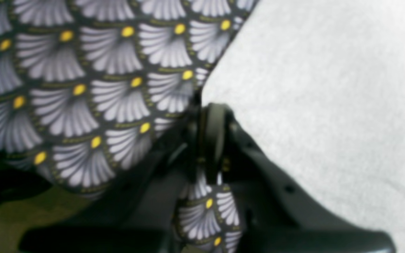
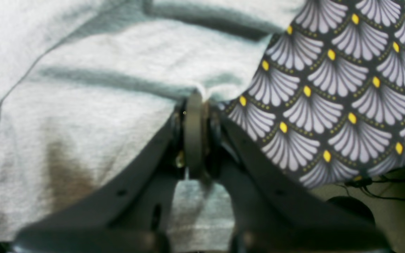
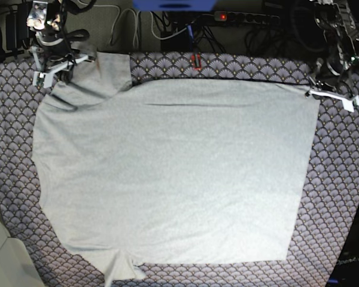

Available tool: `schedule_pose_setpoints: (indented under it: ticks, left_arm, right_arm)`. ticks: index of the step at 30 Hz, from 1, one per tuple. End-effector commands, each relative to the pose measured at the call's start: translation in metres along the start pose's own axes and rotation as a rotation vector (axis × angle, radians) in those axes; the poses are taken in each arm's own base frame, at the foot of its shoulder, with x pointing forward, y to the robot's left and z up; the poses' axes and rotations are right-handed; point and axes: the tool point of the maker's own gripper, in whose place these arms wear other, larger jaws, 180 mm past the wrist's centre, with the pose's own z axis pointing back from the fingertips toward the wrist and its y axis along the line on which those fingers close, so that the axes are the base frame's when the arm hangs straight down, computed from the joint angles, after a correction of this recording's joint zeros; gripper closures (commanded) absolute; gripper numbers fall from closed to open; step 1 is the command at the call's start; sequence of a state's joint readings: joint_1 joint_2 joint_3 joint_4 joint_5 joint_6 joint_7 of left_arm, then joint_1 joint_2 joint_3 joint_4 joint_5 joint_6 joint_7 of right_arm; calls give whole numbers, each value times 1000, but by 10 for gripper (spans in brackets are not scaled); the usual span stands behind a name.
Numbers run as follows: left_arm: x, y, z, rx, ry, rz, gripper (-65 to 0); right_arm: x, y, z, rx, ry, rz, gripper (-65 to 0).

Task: Fold the T-shirt properly
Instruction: 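Lift the held edge and fold it across the shirt, away from the arms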

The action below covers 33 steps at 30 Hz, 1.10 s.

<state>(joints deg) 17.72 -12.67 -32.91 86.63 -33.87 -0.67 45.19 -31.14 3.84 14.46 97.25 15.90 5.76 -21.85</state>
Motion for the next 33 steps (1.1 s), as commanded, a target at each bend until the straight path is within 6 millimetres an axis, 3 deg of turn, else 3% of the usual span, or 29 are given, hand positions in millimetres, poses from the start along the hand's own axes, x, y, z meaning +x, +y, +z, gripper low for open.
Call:
schedule_pose_setpoints:
  ticks: [1, 6, 11, 19, 25, 29, 33]
  left_arm:
    - [-12, 0, 1, -2, 58, -1, -15]
    - [14, -17, 6, -36, -10, -15, -4]
    - [50, -43, 12, -87, -104, -36, -4]
    - [104, -82, 9, -163, -216, -20, -4]
    - [142, -106, -13, -213, -235, 60, -4]
    - [158, -119, -32, -239, -217, 112, -4]
    - [173, -146, -47, -277, -200, 122, -4]
  right_arm:
    - [-12, 2, 2, 12, 60, 7, 0]
    - [20, 4, 4, 24, -18, 39, 0]
    - [69, 11, 4, 38, -133, 70, 0]
    - [133, 17, -13, 45, -186, 94, 0]
    - [191, 17, -28, 40, -241, 112, 0]
    - [211, 9, -49, 28, -234, 89, 0]
    - [232, 8, -72, 40, -227, 68, 0]
